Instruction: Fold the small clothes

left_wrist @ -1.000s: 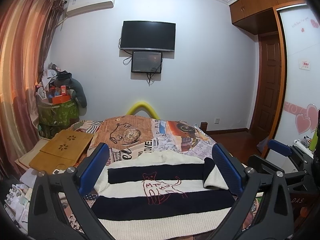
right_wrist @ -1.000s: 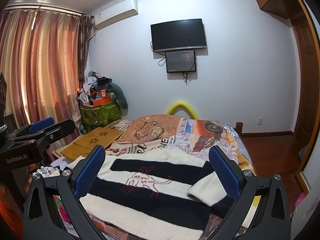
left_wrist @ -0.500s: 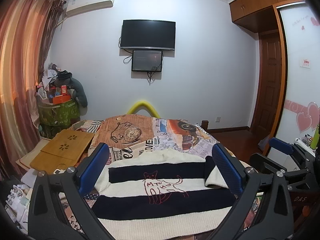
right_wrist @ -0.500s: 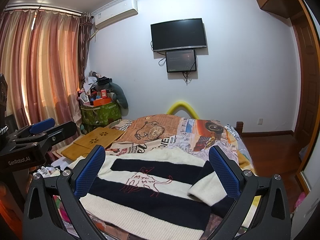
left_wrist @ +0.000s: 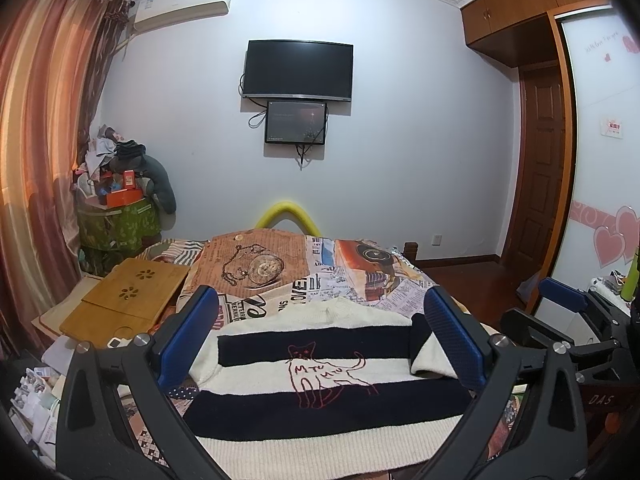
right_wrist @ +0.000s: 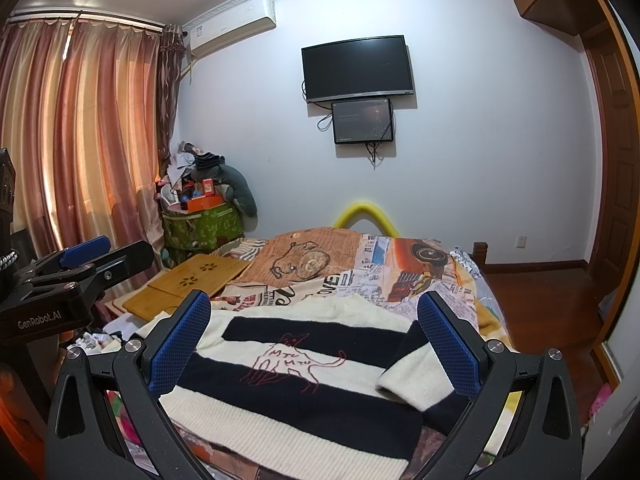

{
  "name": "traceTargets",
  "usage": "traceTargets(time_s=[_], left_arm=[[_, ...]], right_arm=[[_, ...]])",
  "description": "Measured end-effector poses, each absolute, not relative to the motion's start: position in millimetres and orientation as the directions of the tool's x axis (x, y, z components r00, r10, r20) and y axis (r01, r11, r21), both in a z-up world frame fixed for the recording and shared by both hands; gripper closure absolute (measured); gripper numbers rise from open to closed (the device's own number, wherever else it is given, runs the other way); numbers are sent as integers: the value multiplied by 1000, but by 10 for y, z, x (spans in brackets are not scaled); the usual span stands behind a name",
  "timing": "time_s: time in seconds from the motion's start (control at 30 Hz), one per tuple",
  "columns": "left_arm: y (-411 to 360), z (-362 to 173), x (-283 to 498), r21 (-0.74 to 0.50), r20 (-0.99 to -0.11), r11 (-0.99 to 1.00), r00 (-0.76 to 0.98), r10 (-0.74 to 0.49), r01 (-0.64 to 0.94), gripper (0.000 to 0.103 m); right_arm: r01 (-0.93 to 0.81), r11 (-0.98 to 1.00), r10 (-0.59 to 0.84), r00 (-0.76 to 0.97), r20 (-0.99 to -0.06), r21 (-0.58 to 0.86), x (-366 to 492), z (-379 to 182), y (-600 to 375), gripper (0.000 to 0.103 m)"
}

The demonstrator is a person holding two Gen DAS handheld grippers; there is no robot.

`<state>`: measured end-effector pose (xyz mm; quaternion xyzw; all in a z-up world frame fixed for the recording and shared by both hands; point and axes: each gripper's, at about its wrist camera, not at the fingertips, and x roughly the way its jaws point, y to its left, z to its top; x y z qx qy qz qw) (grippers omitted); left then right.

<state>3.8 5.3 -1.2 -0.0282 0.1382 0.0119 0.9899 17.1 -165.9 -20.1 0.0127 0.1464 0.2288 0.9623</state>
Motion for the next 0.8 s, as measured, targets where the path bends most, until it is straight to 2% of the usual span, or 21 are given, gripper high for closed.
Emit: traceTargets(time_s=[0.8], left_arm=[[108, -84, 293, -37, -288, 999, 957, 27, -39, 0]], right_arm=[[-422, 902, 429, 848, -310, 95, 383, -266, -1633, 0]])
